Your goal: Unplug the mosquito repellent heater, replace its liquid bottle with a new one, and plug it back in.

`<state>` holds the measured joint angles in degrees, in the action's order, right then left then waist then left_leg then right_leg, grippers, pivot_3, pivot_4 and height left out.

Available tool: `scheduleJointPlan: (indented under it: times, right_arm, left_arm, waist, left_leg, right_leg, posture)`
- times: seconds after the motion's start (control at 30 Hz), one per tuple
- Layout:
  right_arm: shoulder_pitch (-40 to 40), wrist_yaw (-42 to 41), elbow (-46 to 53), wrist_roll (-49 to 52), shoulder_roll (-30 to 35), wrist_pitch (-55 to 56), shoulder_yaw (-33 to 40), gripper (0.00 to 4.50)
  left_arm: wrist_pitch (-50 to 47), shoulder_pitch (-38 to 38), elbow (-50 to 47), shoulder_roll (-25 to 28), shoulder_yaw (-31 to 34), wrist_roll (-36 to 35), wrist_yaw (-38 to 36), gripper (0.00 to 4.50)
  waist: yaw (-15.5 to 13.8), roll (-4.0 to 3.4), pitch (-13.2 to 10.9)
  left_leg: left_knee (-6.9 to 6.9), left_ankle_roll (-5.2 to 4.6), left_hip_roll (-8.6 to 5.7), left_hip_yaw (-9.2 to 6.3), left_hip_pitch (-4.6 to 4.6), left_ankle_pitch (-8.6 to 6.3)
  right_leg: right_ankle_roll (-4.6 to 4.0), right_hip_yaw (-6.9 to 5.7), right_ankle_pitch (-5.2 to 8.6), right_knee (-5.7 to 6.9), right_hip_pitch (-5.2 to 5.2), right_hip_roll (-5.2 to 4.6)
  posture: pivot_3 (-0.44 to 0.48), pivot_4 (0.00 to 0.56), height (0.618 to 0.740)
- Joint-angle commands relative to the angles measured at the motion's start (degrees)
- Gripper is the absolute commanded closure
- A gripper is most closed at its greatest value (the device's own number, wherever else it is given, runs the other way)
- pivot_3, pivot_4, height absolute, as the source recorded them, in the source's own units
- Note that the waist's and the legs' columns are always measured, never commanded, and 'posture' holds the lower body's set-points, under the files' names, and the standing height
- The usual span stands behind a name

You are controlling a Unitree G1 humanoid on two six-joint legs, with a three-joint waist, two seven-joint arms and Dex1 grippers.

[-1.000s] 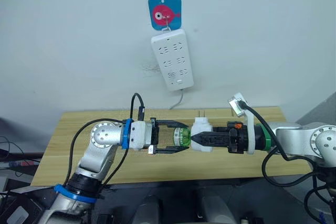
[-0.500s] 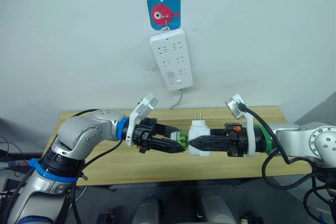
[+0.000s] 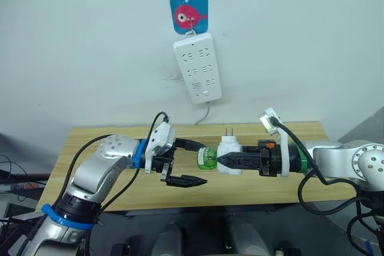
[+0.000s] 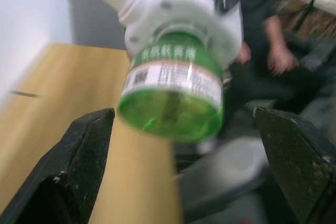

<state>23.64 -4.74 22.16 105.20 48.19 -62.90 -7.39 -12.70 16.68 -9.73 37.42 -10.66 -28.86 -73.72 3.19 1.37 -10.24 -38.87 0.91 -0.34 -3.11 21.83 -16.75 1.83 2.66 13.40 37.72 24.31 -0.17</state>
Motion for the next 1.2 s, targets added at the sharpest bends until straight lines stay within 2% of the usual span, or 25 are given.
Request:
scheduleJointPlan:
  times: [0.03,0.1,0.23,0.47,0.57,0.73,0.9,0.97,1.03,1.1,1.17,1.2]
  right_arm:
    - [0.29,-0.15,0.83,1.14,-0.02,1.00,1.77,1.43]
    - [0.32,-0.16,0.80,1.12,-0.09,1.01,1.72,1.43]
    - [0.57,-0.22,0.66,1.12,-0.08,0.87,1.62,1.43]
    - [0.84,-0.05,0.57,1.28,-0.02,0.82,1.55,1.43]
    - [0.88,0.12,0.65,1.48,-0.05,0.90,1.51,1.43]
    - [0.92,0.35,0.79,1.78,-0.20,1.06,1.48,1.43]
    - [0.94,0.65,1.01,1.86,-0.41,1.24,1.49,1.43]
    - [0.98,0.62,1.07,1.88,-0.38,1.24,1.57,1.43]
    - [0.95,0.45,1.11,1.80,-0.29,1.19,1.68,1.43]
    - [0.91,-0.14,1.20,1.44,-0.04,0.87,1.77,1.43]
    - [0.83,-0.82,1.22,1.01,0.09,0.57,1.74,1.43]
    - [0.76,-1.20,1.25,0.74,0.14,0.44,1.66,1.43]
  left_arm:
    - [18.99,-0.95,4.25,-4.41,3.31,5.76,1.17,0.00]
    - [27.39,-1.19,6.46,-6.98,3.95,7.02,0.44,0.00]
    - [35.65,-2.17,6.66,-10.07,3.18,6.95,-0.27,0.00]
    - [38.77,-2.57,7.53,-10.42,1.45,7.42,-0.91,0.00]
    - [39.17,-1.93,8.99,-10.35,0.99,8.55,-0.70,0.61]
    - [36.83,-0.70,9.37,-11.30,0.43,9.31,1.47,2.19]
    - [33.71,-0.07,6.86,-10.43,0.49,8.05,1.53,2.28]
    - [30.15,0.91,4.43,-9.76,0.66,6.31,1.39,2.28]
    - [19.34,2.36,0.21,-6.07,-0.22,2.44,-0.72,2.28]
    - [4.20,4.64,-3.04,-1.54,-1.00,-2.08,-0.64,2.28]
    - [-19.31,9.78,-3.71,3.25,-0.37,-15.26,0.34,2.28]
    - [-28.54,12.83,-2.80,5.69,-0.70,-20.21,-2.22,2.28]
  waist:
    - [-0.20,0.00,0.00]
    - [-0.37,0.01,0.00]
    - [-0.40,0.01,0.00]
    - [-0.27,0.01,0.00]
    - [-0.16,0.01,0.00]
    - [-0.06,0.01,0.00]
    - [-0.05,0.01,0.00]
    - [-0.04,0.01,0.00]
    - [0.05,0.01,0.00]
    - [0.13,0.01,0.00]
    - [0.22,0.03,-0.02]
    - [0.28,0.03,-0.02]
  left_leg:
    - [-0.01,0.00,0.00,0.00,-0.01,0.00]
    - [-0.06,0.00,-0.01,0.02,0.03,0.00]
    - [-0.06,0.00,-0.02,0.05,0.03,0.00]
    - [-0.05,0.00,0.00,-0.01,0.01,0.00]
    - [-0.05,-0.01,0.00,0.02,-0.03,0.00]
    - [-0.06,0.00,-0.01,0.00,0.00,0.00]
    - [-0.05,0.00,-0.01,0.00,-0.01,0.00]
    - [-0.05,-0.01,0.00,-0.02,-0.01,0.00]
    - [-0.05,0.00,0.00,-0.04,-0.01,0.00]
    - [-0.06,-0.01,0.01,-0.07,-0.01,0.00]
    - [-0.05,-0.01,0.01,-0.09,-0.02,0.00]
    - [-0.06,-0.01,0.01,-0.13,-0.01,0.00]
  right_leg:
    - [0.00,0.01,0.00,-0.01,-0.02,-0.02]
    - [0.00,0.00,-0.01,-0.02,-0.02,-0.07]
    - [0.00,0.03,-0.03,-0.06,-0.04,-0.10]
    - [0.00,-0.04,-0.03,0.00,-0.04,-0.07]
    - [0.01,-0.03,-0.03,0.01,-0.07,0.02]
    - [0.01,-0.05,-0.02,0.00,-0.07,0.12]
    - [0.01,-0.04,-0.03,0.00,-0.07,0.11]
    - [0.01,-0.05,-0.03,0.00,-0.07,0.11]
    - [0.01,-0.07,-0.02,0.01,-0.07,0.11]
    - [0.04,-0.08,-0.01,0.04,-0.07,0.19]
    - [0.29,-0.09,0.14,0.07,-0.07,0.24]
    - [0.32,-0.12,0.16,0.09,-0.06,0.26]
  posture:
    - [-0.090,0.152,0.740]
    - [-0.090,0.152,0.740]
    - [-0.089,0.151,0.740]
    - [-0.092,0.150,0.740]
    - [-0.093,0.151,0.740]
    - [-0.093,0.151,0.740]
    - [-0.093,0.148,0.740]
    - [-0.092,0.147,0.740]
    - [-0.092,0.147,0.740]
    - [-0.083,0.146,0.740]
    - [-0.077,0.145,0.740]
    - [-0.077,0.145,0.740]
